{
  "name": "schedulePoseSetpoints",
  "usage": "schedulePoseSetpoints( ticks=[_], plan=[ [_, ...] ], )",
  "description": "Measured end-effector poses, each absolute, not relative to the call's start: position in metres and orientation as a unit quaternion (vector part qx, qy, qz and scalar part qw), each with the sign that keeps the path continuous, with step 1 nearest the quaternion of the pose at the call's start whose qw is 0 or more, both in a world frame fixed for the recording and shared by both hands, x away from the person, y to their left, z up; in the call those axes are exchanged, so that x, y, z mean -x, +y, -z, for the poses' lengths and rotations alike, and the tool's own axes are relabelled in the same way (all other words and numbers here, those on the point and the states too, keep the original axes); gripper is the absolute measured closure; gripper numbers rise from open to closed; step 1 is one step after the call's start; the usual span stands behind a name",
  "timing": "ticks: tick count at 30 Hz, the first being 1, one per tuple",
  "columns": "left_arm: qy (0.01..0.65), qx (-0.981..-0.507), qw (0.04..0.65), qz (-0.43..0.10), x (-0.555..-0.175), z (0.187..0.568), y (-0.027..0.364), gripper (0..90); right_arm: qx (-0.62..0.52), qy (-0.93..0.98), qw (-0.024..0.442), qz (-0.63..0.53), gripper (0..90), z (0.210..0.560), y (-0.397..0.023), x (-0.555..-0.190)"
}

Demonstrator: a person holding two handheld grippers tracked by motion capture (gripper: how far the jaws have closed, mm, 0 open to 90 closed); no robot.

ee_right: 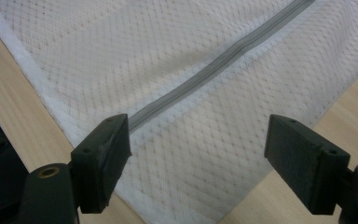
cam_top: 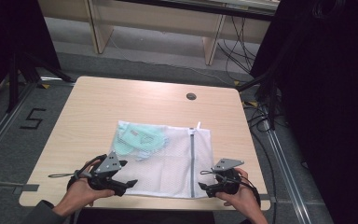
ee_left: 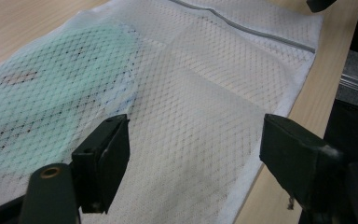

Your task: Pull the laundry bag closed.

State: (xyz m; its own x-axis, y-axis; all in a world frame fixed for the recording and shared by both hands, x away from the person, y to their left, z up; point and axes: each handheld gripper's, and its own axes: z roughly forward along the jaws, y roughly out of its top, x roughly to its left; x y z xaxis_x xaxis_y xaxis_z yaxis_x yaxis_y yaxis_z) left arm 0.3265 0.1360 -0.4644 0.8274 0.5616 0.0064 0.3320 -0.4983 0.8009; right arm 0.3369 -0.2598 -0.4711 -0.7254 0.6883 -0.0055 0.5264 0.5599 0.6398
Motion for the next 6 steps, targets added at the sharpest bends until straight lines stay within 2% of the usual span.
schedulePoseSetpoints(
  ticks=[6],
  plan=[
    [0.263, -0.855, 0.427, -0.131, -0.3265, 0.4638, 0.1364, 24.0, -0.348, 0.871, 0.132, -0.321, 23.0, 0.4732, -0.2590, -0.3370]
  ],
)
